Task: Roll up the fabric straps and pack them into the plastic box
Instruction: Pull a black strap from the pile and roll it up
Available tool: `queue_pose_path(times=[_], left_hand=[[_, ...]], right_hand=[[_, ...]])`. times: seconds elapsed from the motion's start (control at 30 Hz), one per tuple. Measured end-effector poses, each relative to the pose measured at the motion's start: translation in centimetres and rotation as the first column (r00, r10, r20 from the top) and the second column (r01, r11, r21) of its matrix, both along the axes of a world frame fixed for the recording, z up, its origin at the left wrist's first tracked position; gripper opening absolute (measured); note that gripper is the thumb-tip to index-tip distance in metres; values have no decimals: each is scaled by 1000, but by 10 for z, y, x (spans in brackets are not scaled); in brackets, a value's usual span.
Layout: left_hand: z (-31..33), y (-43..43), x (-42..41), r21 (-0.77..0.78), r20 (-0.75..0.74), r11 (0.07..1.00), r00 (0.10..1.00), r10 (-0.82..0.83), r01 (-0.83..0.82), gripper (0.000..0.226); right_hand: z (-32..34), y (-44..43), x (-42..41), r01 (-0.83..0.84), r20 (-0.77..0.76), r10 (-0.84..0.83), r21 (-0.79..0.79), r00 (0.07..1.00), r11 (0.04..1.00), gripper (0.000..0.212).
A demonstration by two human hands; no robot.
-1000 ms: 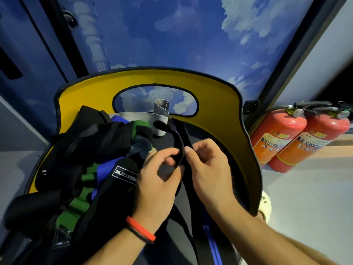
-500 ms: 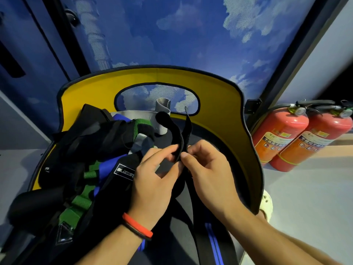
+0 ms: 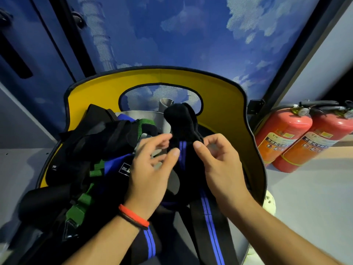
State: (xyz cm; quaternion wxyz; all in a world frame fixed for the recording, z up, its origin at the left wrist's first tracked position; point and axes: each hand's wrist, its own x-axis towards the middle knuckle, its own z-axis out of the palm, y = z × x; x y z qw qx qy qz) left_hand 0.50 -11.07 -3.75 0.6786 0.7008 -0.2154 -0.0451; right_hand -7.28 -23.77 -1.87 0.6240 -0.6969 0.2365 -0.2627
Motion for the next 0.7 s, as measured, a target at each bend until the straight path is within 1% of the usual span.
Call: queue_pose_path(times=[0.07, 0.13, 0.23, 0.3, 0.37, 0.43, 0.5, 0.53, 0.57, 0.7], left_hand=[[3, 2, 11, -30, -91, 995, 992, 92, -95, 27], [6, 3, 15, -50, -159, 994, 983, 93, -102, 24], [12, 3, 9, -29, -120, 996, 989, 84, -88, 24], [14, 1, 4, -41, -139, 995, 987, 84, -91, 25], [15, -1, 2, -70, -227, 993, 971, 80, -98, 22], [19, -4, -2, -137, -376, 986, 926, 39, -98, 19], [23, -9, -9, -209, -487, 976, 872, -47, -64, 29], [25, -11, -12, -232, -506, 972, 859, -79, -47, 34], [27, -13, -14, -242, -501, 970, 860, -92, -37, 35], [34, -21, -19, -224, -457, 973, 888, -54, -56, 15]], right_hand=[[2, 1, 0, -38, 24, 36, 85, 999, 996, 19], [3, 2, 0, -43, 33, 39, 117, 999, 992, 20], [2, 2, 4, 7, -5, -6, 64, 1000, 998, 26], [0, 0, 6, 30, -17, -29, 73, 999, 997, 31], [1, -1, 7, 34, -28, -32, 69, 999, 997, 34], [3, -3, 6, 23, -18, -22, 74, 1000, 997, 35], [5, -4, 3, 13, -15, -12, 77, 1000, 997, 38], [6, -6, 2, 10, -21, -8, 71, 1000, 997, 40], [7, -7, 0, 7, -25, -5, 64, 1000, 998, 41], [9, -14, -5, -3, -23, 4, 43, 1000, 999, 40]])
